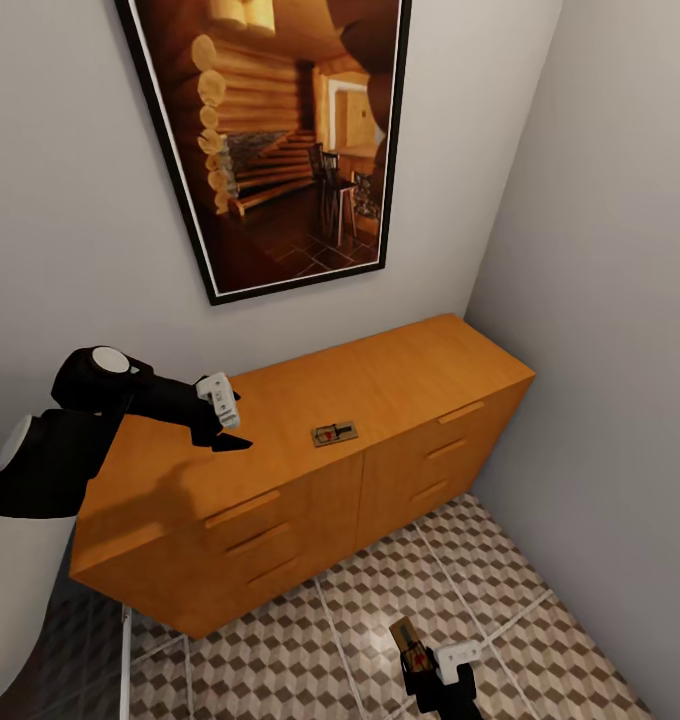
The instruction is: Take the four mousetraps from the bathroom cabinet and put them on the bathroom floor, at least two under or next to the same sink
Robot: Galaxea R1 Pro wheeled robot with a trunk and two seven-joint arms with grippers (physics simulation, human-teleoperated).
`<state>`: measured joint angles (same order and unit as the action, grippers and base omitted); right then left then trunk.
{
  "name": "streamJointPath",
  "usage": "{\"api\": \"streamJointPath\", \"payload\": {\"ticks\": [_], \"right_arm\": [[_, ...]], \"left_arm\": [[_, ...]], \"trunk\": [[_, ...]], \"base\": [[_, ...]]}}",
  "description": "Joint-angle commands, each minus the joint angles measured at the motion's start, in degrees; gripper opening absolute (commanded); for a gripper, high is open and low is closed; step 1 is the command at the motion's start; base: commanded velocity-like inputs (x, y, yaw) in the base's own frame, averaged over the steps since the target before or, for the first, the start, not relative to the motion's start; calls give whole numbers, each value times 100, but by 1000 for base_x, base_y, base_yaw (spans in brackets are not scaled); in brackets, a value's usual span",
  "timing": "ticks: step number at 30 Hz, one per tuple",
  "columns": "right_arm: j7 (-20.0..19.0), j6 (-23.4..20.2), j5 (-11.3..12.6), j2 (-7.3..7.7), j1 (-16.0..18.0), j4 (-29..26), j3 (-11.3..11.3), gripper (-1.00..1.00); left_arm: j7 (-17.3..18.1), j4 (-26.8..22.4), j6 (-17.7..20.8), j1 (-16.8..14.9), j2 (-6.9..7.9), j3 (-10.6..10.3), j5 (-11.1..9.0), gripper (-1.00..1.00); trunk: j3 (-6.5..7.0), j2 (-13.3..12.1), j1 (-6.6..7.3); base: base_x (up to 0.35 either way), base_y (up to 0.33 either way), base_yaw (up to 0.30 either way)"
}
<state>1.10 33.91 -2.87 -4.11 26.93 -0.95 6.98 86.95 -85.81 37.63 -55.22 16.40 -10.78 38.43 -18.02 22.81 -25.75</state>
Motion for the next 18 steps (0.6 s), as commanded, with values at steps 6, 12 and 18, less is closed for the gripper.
{"api": "streamJointPath", "payload": {"ticks": [6,12,18], "right_arm": [[16,19,-21,0,5,7,5,-100],[23,19,-21,-1,5,7,5,-100],[30,19,-21,-2,5,7,5,-100]], "left_arm": [[42,-6,61,-7,3,-11,41,100],[48,-6,60,-7,-1,-12,41,100],[50,-6,56,-7,-2,-13,41,100]], "trunk": [[-12,11,-3],[-46,11,-3],[-95,11,-3]], "base": [[7,0,0],[0,0,0],[0,0,0]]}}
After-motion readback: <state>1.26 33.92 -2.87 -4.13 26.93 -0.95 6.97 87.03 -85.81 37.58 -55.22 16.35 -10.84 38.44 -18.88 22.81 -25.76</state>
